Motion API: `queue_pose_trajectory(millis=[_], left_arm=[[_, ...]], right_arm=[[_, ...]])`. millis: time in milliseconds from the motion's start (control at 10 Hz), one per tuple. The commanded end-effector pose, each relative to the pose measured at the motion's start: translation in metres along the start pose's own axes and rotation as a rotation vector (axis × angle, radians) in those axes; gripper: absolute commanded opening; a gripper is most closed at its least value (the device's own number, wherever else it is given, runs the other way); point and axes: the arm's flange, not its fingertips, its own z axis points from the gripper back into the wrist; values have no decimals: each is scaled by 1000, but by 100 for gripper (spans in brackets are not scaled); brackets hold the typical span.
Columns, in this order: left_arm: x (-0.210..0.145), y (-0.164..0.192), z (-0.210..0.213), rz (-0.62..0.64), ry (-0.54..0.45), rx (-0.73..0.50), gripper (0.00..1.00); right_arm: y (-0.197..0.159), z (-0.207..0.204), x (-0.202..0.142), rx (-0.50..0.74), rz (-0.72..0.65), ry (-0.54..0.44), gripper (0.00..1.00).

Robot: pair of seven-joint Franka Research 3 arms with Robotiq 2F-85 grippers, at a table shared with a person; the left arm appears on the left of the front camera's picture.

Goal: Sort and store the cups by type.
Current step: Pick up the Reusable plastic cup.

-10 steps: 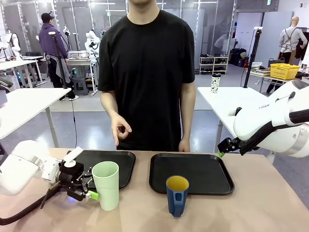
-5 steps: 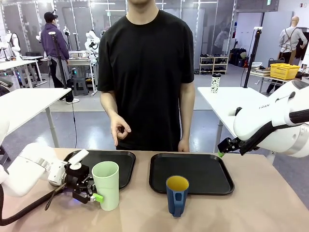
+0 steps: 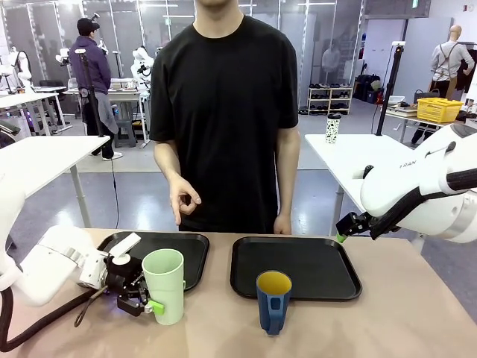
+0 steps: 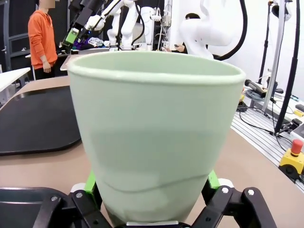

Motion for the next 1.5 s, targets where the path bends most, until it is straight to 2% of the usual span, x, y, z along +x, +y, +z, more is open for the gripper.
queue_pose_trajectory(millis=[0, 100, 200, 300, 400, 500, 600, 900, 1200, 1400], left_arm=[[-3, 7, 5, -63, -56, 18, 80], [-2, 6, 5, -66, -82, 33, 76], [-3, 6, 5, -65, -77, 18, 60], [-5, 7, 2, -51, -73, 1, 56], [-5, 7, 0, -55, -87, -10, 40], [-4, 8, -1, -54, -88, -1, 36], [2, 6, 2, -62, -107, 26, 20], [40, -22, 36, -93, -148, 46, 20], [65, -40, 52, -46, -89, 113, 20], [70, -44, 55, -68, -74, 127, 20]], right_arm=[[-1, 0, 0, 13, -7, -2, 100], [-1, 0, 0, 13, -7, -2, 100], [-1, 0, 0, 13, -7, -2, 100], [-1, 0, 0, 13, -7, -2, 100], [-1, 0, 0, 13, -7, -2, 100], [-1, 0, 0, 13, -7, -2, 100], [-1, 0, 0, 13, -7, -2, 100], [-1, 0, 0, 13, -7, -2, 100], [-1, 0, 0, 13, -7, -2, 100], [-1, 0, 0, 13, -7, -2, 100]])
